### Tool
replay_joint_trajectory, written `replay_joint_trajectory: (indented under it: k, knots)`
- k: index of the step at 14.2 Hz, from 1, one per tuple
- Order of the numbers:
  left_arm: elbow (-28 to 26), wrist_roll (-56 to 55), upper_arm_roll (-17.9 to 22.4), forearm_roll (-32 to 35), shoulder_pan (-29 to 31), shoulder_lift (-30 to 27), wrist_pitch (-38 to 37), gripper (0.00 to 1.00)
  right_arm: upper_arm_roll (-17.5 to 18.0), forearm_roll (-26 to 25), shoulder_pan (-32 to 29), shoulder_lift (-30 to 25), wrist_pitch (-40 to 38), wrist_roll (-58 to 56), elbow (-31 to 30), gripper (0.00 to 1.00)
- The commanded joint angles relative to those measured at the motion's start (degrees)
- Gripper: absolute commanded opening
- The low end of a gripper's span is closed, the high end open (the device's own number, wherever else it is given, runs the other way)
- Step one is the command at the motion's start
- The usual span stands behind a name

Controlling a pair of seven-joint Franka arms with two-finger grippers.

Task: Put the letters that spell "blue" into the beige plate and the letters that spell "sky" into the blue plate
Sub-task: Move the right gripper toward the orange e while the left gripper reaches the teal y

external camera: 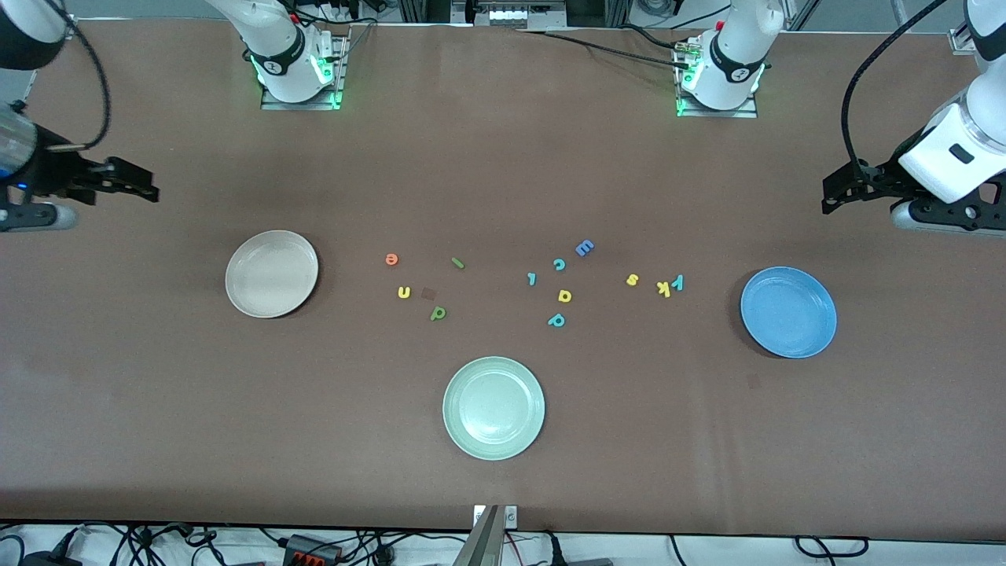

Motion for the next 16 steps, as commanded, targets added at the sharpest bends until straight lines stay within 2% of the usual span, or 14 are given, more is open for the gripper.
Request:
replay_joint_trajectory:
  k: [1, 3, 7, 9, 14, 16]
  knots:
    - [1.79, 0.99, 0.25, -0.66, 0.19, 1.62, -1.22, 1.00, -0.15, 0.30, 5.31, -0.50, 6.06, 0.37, -6.00, 1.00]
    - [1.70, 0.99, 0.08, -0.66, -0.07, 2.23, -1.13, 1.00, -0.15, 0.30, 8.56, 0.02, 8.97, 2.29, -8.30, 1.00]
    - [1.88, 1.16, -0.10, -0.57, -1.92, 8.81, -0.69, 1.00, -0.15, 0.30, 14.63, 3.44, 15.20, 5.98, -12.51, 1.00]
    - [1.79, 5.00, -0.36, -0.22, -2.88, 12.41, -0.26, 1.00, -0.15, 0.39, 17.61, 6.07, 17.76, 9.40, -13.58, 1.00]
    - [0.65, 6.70, -0.36, 0.57, -6.23, 22.78, 11.33, 1.00, -0.06, 0.57, 20.71, 13.89, 23.12, 13.99, -13.93, 1.00]
    - [-0.31, 6.44, -0.36, 0.48, -7.80, 25.25, 14.94, 1.00, -0.06, 5.02, 21.14, 18.11, 26.72, 14.43, -13.93, 1.00]
